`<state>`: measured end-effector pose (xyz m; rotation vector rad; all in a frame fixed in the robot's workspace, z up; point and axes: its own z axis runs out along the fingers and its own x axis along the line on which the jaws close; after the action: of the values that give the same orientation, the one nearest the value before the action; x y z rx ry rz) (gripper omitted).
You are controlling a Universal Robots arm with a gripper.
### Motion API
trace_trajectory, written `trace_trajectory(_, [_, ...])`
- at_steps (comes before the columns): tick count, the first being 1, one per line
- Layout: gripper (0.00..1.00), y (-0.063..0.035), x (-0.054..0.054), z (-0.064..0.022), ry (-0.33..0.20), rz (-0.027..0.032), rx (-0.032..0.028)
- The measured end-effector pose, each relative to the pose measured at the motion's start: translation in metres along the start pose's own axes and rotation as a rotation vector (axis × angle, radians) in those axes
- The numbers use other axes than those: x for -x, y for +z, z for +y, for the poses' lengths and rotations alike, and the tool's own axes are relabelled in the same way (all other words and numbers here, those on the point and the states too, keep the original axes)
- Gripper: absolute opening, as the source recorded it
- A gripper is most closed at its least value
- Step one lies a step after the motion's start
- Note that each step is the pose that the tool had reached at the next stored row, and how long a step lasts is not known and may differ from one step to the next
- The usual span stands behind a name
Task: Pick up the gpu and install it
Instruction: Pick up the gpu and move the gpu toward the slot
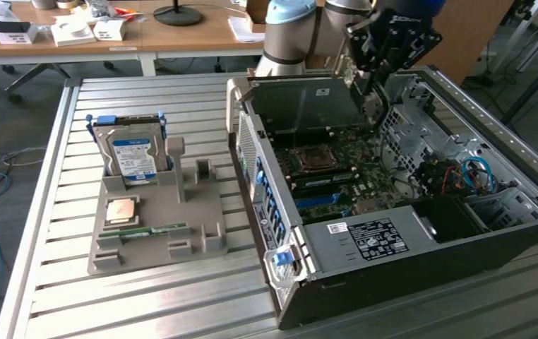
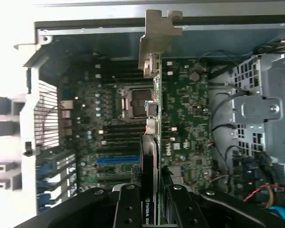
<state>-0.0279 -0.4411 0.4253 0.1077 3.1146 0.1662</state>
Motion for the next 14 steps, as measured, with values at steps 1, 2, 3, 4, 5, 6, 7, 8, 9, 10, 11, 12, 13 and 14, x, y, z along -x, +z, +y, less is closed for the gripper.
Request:
trace_trajectory(1, [0.27,0.0002,0.003,0.0002,-0.002,0.0002,0.0002])
trace_trajectory(2, [0.27,0.0003,0.007,0.0004,-0.004,0.0005,0.0003])
trace_trajectory(3, [0.27,0.0005,0.010,0.0006,-0.007,0.0007,0.0003])
trace_trajectory(4, [0.27,0.0006,0.013,0.0009,-0.009,0.0010,0.0003])
trace_trajectory(5, [0.27,0.0008,0.017,0.0011,-0.011,0.0012,0.0005])
trace_trajectory(6, [0.27,0.0009,0.020,0.0013,-0.013,0.0013,0.0005])
trace_trajectory(7, [0.27,0.0010,0.022,0.0014,-0.014,0.0015,0.0005])
trace_trajectory(8, [0.27,0.0011,0.025,0.0017,-0.015,0.0017,0.0005])
trace_trajectory(9, [0.27,0.0013,0.028,0.0018,-0.017,0.0018,0.0006])
trace_trajectory(10, [0.27,0.0014,0.031,0.0020,-0.018,0.0019,0.0006])
trace_trajectory(11, [0.27,0.0015,0.034,0.0022,-0.020,0.0022,0.0005])
trace_trajectory(12, [0.27,0.0016,0.036,0.0024,-0.021,0.0023,0.0005])
trace_trajectory(13, [0.27,0.0016,0.038,0.0026,-0.022,0.0024,0.0006])
trace_trajectory(14, [0.27,0.0017,0.038,0.0026,-0.022,0.0024,0.0006])
